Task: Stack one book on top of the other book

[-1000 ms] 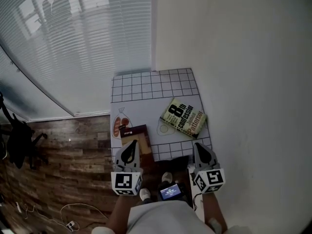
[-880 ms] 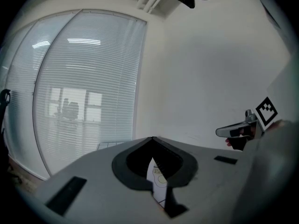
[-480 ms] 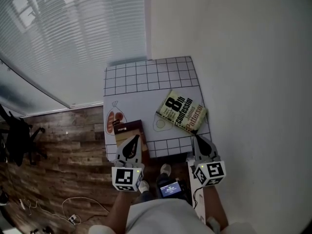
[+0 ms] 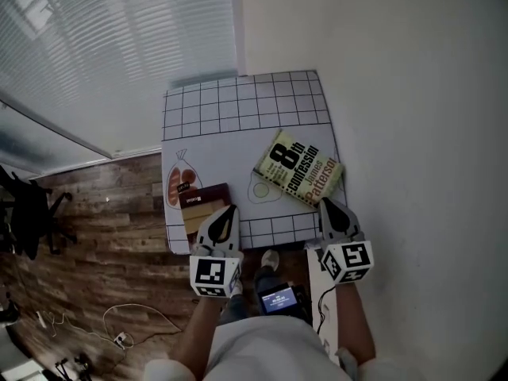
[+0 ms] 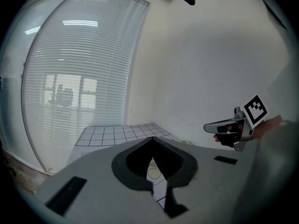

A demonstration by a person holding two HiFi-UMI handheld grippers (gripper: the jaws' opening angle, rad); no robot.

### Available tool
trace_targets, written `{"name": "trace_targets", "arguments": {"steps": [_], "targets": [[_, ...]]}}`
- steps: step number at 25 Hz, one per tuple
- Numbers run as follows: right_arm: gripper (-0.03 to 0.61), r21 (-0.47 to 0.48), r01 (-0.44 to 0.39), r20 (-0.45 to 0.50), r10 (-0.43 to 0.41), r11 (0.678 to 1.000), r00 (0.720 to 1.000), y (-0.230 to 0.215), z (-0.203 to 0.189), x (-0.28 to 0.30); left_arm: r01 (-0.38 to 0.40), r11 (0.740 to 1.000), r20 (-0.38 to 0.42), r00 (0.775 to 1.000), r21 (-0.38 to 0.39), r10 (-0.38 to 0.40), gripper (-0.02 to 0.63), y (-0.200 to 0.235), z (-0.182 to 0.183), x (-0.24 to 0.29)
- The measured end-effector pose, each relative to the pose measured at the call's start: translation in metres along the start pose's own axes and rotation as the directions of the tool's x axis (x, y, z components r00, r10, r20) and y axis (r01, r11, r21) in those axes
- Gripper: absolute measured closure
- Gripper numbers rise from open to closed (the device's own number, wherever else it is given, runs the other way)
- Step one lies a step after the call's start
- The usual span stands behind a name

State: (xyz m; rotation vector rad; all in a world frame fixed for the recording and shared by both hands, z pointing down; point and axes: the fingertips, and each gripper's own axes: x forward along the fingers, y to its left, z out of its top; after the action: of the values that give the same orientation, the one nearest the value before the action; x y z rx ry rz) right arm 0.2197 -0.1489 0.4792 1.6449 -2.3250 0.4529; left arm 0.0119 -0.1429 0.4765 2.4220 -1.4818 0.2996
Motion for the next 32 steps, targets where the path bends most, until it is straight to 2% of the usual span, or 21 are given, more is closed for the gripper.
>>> {"name": "trace_targets", "arguments": {"steps": [6, 14, 21, 32], "targets": [[0.572, -0.018, -0.01, -0.042, 0.009, 1.0, 0.999, -0.017, -0.011, 0.025, 0.008, 1.0, -0.029, 1.0, -0.014, -0.008, 0.606, -0.005, -0.012, 0.022], [0.572, -0.065, -0.031, -0.104, 0.024, 0.997, 0.994, -0.035, -0.029, 0.059, 0.001, 0.998, -0.081, 0.997, -0.07, -0.006, 0.606, -0.014, -0.04, 0.046], [0.572, -0.077, -0.04, -0.118, 0.031, 0.996, 0.993, -0.048, -0.035, 0.081, -0.021, 0.995, -0.111, 0.994, -0.095, 0.01, 0.606, -0.014, -0.059, 0.063], [0.566, -0.11, -0.114, -0.218, 0.087, 0.987, 0.972, -0.059, -0.056, 0.121, -0.006, 0.991, -0.187, 0.982, -0.137, -0.02, 0.604, -0.032, -0.09, 0.08]]}}
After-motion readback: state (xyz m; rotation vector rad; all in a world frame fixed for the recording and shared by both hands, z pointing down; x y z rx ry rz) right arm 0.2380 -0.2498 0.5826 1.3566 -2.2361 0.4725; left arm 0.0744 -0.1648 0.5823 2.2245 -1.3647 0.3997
